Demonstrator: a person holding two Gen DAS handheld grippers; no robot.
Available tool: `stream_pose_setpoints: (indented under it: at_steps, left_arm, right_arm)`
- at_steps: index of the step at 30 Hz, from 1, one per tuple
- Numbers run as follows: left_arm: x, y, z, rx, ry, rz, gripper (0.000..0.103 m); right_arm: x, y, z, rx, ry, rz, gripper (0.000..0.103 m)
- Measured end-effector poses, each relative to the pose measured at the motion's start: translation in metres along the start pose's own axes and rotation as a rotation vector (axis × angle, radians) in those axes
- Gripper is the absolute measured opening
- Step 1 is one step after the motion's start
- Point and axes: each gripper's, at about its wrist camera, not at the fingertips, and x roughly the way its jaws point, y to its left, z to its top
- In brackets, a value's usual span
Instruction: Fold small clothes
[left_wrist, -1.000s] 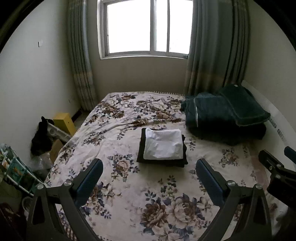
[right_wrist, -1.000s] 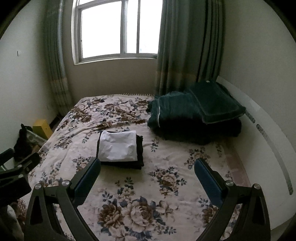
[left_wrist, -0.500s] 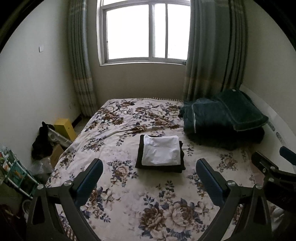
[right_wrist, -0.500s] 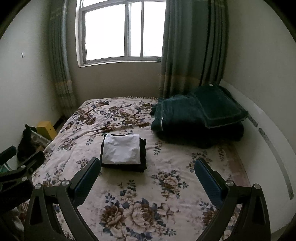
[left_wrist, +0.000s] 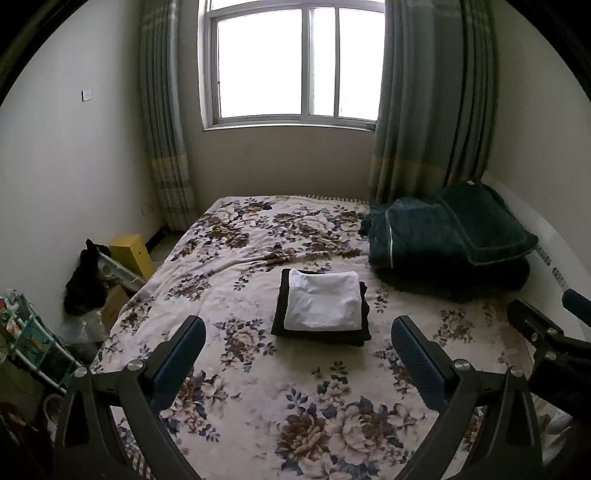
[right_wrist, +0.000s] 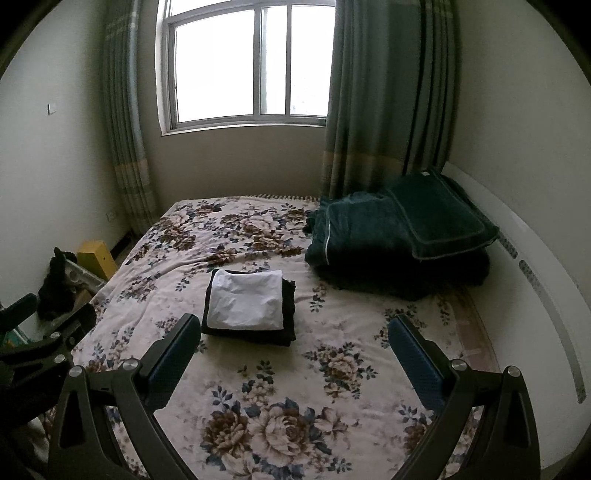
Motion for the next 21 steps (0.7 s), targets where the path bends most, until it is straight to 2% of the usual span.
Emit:
stream_pose_setpoints:
  at_steps: [21]
  left_arm:
    - [-0.007,-0.003,0.004,0.021,-0.030,-0.004,0.103]
  right_arm:
    - [0.002,-0.001,0.017,-0.012,-0.009,0.015,0.103]
